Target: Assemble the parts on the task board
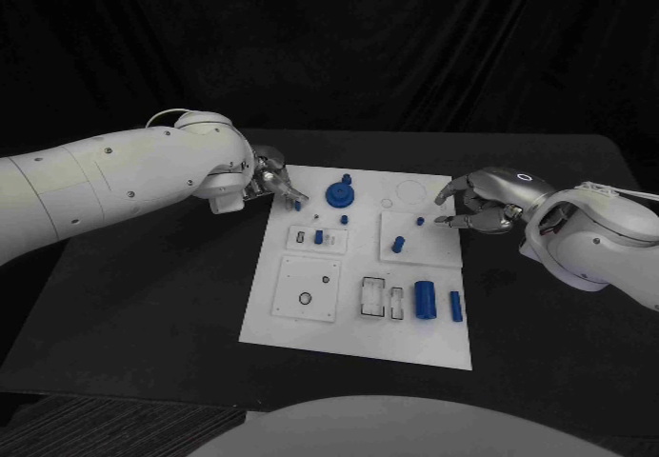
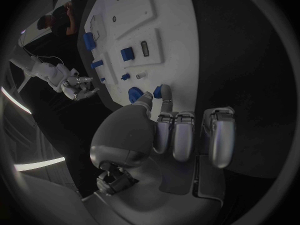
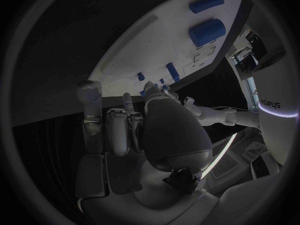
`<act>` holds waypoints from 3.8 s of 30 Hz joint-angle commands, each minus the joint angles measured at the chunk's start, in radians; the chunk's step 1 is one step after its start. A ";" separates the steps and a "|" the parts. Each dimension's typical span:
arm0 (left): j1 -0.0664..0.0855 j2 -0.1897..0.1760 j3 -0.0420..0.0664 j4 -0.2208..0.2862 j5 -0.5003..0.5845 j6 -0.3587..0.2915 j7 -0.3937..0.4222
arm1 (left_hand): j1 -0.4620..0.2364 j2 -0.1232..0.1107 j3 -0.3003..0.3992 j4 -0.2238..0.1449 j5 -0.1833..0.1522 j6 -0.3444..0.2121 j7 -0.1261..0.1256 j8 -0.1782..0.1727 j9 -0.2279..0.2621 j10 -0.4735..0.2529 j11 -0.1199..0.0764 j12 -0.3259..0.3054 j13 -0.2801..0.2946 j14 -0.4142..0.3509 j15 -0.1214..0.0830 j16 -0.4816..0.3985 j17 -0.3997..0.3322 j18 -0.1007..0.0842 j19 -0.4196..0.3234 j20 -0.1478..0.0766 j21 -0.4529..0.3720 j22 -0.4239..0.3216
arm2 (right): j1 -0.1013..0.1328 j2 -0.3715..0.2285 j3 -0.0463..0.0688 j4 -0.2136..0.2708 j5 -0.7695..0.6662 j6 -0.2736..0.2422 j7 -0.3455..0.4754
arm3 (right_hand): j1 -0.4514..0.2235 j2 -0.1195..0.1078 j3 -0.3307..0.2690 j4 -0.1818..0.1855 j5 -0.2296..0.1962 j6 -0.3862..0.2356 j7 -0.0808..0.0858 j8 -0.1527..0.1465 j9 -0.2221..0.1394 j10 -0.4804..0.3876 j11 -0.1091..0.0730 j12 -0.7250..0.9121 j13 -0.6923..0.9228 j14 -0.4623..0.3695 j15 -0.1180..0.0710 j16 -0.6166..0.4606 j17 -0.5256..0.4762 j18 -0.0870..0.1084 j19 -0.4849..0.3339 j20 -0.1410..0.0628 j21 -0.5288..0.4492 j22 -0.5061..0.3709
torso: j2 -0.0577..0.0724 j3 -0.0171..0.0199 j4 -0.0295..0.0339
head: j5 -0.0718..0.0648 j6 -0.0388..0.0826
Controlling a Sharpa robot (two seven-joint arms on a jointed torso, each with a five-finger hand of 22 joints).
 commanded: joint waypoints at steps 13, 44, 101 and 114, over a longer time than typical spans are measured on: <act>-0.003 0.002 0.001 -0.002 0.001 0.010 0.015 | 0.028 0.001 0.019 -0.026 0.065 -0.014 -0.001 -0.012 -0.007 0.106 0.008 0.004 0.262 0.106 0.006 0.003 0.263 0.001 0.049 0.010 -0.008 0.224 | -0.003 0.001 0.000 -0.002 -0.002 0.006 -0.016 | 0.013 0.004 -0.002 -0.005 0.021 0.009 -0.001 -0.008 -0.003 0.078 0.005 -0.006 0.231 0.076 0.005 -0.006 0.171 0.011 -0.007 -0.003 -0.009 0.063 | 0.000 0.0003 0.0004 | 0.001 0.000; -0.003 -0.013 0.001 0.006 0.001 0.002 0.036 | 0.075 -0.085 0.309 -0.174 0.296 -0.028 0.002 -0.027 -0.017 0.106 0.008 0.004 0.262 0.106 0.005 0.003 0.263 0.002 0.049 0.008 -0.015 0.229 | -0.004 0.002 0.000 -0.003 -0.002 0.014 -0.021 | 0.032 0.011 0.004 -0.013 0.072 0.014 0.000 -0.016 -0.010 0.076 0.006 -0.008 0.228 0.074 0.005 -0.010 0.168 0.012 -0.007 -0.003 -0.026 0.061 | 0.000 -0.0004 0.0008 | 0.003 0.000; -0.005 -0.125 0.000 0.239 0.001 -0.012 0.032 | -0.004 -0.129 0.488 -0.227 0.267 -0.027 0.004 0.002 0.019 0.106 0.009 0.004 0.262 0.106 0.007 0.003 0.263 0.002 0.048 0.011 -0.020 0.231 | -0.006 -0.004 0.000 0.004 -0.001 -0.007 -0.018 | 0.035 0.012 0.005 -0.015 0.080 0.015 0.000 -0.017 -0.012 0.067 0.006 -0.015 0.217 0.070 0.005 -0.024 0.154 0.016 -0.012 -0.002 -0.050 0.056 | -0.002 -0.0007 0.0002 | 0.012 0.000; -0.014 -0.138 0.000 0.245 0.001 -0.005 0.013 | -0.005 -0.128 0.489 -0.227 0.267 -0.028 0.004 0.002 0.019 0.106 0.010 0.004 0.262 0.106 0.007 0.003 0.263 0.003 0.048 0.011 -0.021 0.231 | -0.006 -0.003 0.000 0.004 -0.001 -0.003 -0.021 | 0.036 0.010 0.004 -0.015 0.081 0.015 0.000 -0.018 -0.012 0.065 0.006 -0.015 0.215 0.069 0.006 -0.026 0.153 0.016 -0.013 -0.002 -0.054 0.055 | -0.001 0.0001 -0.0002 | 0.011 0.000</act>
